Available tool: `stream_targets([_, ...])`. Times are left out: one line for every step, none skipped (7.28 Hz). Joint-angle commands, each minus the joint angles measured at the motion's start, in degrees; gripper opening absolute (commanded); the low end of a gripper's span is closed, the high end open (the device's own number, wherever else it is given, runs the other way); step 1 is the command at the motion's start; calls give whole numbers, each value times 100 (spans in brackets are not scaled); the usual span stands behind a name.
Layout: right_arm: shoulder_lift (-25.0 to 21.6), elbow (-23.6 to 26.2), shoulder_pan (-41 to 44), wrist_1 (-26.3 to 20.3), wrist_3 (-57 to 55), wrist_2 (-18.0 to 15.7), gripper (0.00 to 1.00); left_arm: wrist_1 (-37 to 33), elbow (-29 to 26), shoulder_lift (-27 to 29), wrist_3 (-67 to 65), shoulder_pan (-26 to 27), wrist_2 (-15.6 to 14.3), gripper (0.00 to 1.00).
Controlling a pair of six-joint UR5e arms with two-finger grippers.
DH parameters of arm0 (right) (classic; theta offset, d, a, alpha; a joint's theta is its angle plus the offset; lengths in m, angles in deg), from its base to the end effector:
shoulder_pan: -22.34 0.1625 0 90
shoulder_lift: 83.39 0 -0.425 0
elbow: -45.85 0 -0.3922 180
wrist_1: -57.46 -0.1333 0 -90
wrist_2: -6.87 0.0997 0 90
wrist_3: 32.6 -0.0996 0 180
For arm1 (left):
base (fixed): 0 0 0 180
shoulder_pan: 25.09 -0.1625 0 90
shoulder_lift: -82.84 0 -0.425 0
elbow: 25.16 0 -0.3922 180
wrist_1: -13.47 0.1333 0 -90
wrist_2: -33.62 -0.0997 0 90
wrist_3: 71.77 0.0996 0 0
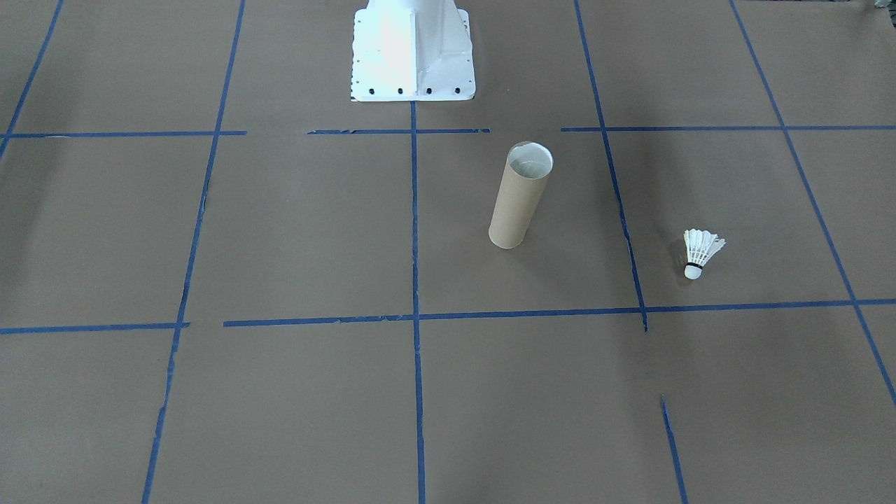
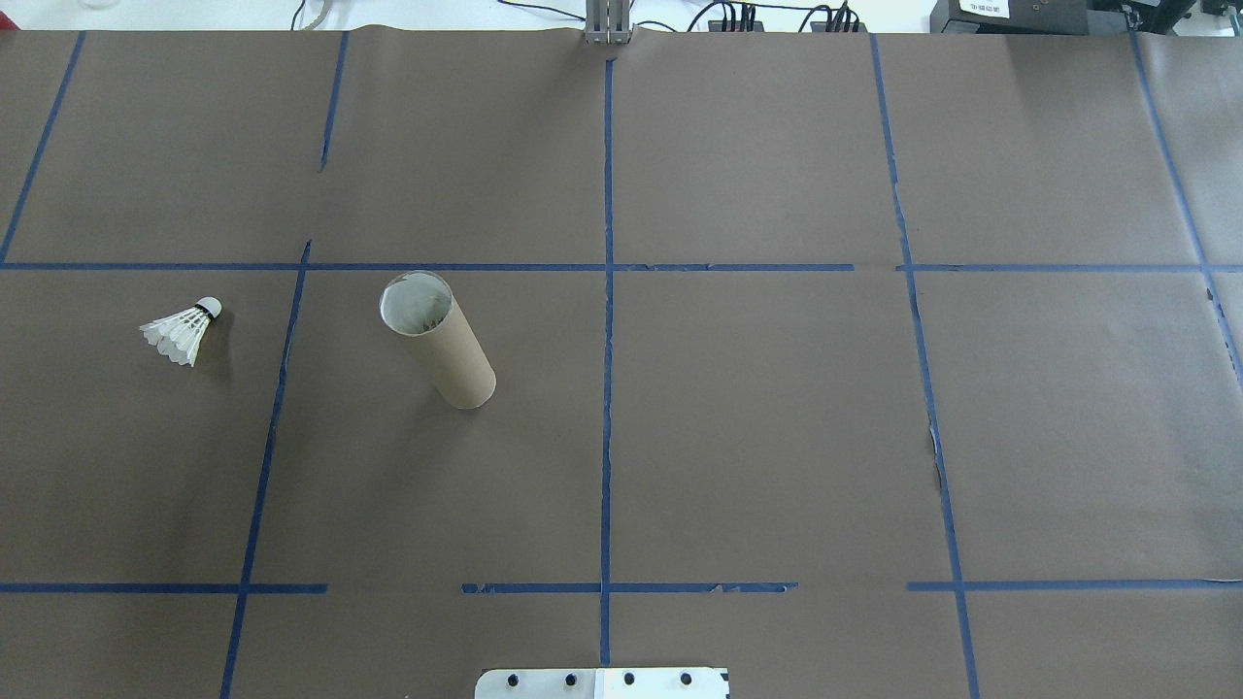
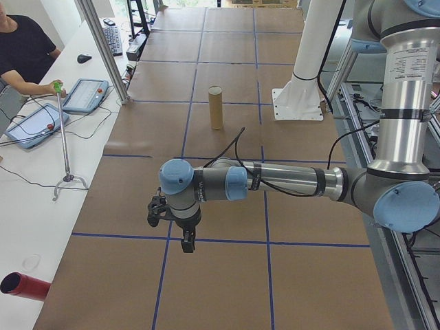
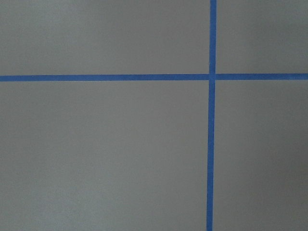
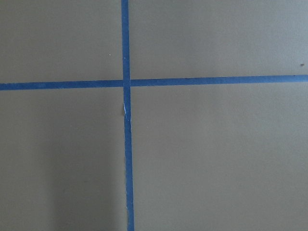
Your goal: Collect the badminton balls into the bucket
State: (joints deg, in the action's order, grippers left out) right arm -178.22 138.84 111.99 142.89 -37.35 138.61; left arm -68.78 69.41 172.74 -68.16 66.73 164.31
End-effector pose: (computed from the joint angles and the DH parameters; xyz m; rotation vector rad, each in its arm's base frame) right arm 0.0642 -0.4597 0.6681 0.0131 -0.7298 0.0560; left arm -0.0837 -0.4831 0.6380 -0.0211 0.7118 0.0096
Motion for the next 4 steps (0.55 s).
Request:
stream_targets([0, 0, 0, 0, 0, -9, 100, -10, -8, 132, -9, -6, -9, 100])
stream_targets([0, 0, 0, 0, 0, 0, 100, -10, -8, 299, 0, 3, 0, 100])
stream_targets([0, 0, 0, 0, 0, 0, 100, -19, 9, 501, 17, -6, 9, 100])
stream_targets([0, 0, 0, 0, 0, 0, 100, -36, 0, 903, 35, -32, 9, 100])
